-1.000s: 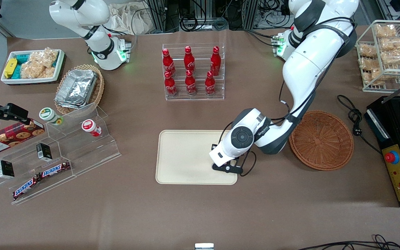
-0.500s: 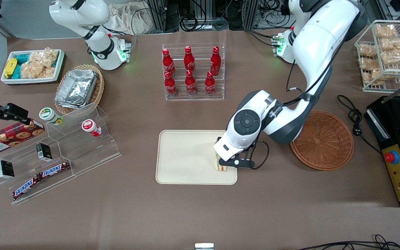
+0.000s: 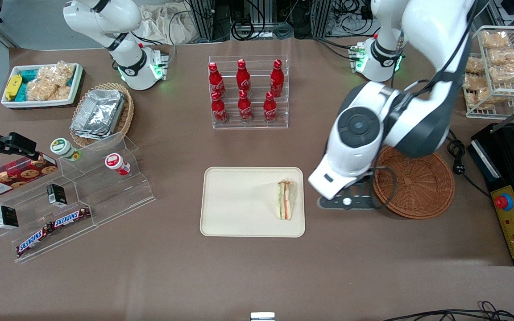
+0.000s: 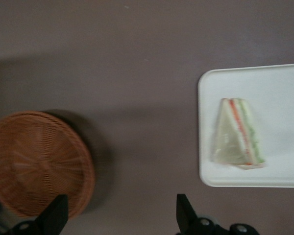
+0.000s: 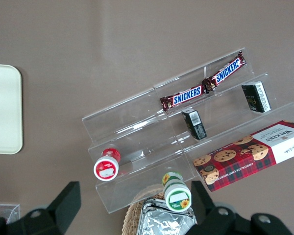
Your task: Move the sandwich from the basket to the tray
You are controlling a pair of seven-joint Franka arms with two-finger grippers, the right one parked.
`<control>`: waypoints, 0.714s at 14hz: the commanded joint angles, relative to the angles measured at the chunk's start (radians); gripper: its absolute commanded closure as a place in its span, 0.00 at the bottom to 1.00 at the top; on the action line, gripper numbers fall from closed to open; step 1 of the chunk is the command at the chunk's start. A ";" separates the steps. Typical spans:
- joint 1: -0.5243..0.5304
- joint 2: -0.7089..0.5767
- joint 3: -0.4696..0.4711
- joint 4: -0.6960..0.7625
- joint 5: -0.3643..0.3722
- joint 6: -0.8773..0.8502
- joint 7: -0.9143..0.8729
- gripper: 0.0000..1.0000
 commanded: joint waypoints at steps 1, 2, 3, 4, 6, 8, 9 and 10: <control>-0.002 -0.112 0.118 -0.022 -0.087 -0.084 0.199 0.01; -0.002 -0.142 0.184 -0.025 -0.166 -0.086 0.266 0.01; -0.004 -0.169 0.244 -0.027 -0.243 -0.088 0.326 0.01; -0.004 -0.190 0.298 -0.027 -0.289 -0.092 0.380 0.01; -0.004 -0.224 0.362 -0.025 -0.287 -0.109 0.460 0.01; -0.005 -0.230 0.421 -0.024 -0.288 -0.115 0.471 0.01; -0.005 -0.230 0.438 -0.019 -0.288 -0.123 0.472 0.01; -0.005 -0.230 0.450 -0.016 -0.284 -0.124 0.475 0.01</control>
